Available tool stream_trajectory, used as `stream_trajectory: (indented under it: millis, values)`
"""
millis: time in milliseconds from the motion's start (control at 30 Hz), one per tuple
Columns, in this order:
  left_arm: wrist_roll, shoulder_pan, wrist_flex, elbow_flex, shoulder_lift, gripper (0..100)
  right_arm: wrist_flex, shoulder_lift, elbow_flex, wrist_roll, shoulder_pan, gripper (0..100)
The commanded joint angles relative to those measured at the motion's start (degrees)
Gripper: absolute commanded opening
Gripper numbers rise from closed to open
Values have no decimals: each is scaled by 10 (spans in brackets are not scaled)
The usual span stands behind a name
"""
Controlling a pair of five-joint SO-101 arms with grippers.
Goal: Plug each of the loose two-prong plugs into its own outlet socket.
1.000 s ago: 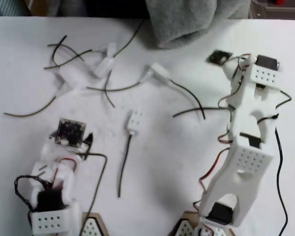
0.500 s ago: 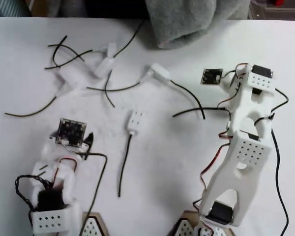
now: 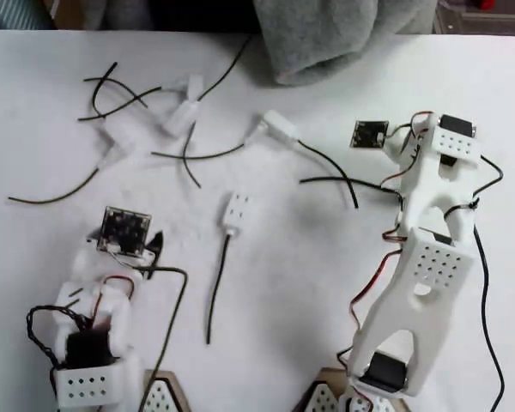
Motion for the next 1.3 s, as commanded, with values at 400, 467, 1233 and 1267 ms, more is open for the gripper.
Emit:
stream_trajectory:
  millis: [400, 467, 1233, 1267]
  values:
    - [-3, -1, -4, -6, -4, 271, 176, -184, -138, -174, -145, 19]
    - [4, -22, -4, -10, -6, 271, 177, -225, -133, -216, -197, 19]
    - [-10, -517, -25, -39, -7, 271, 175, -381, 113, -306, -658, 19]
    - [-20, -535, -32, -39, -7, 271, 170, -364, 113, -306, -673, 19]
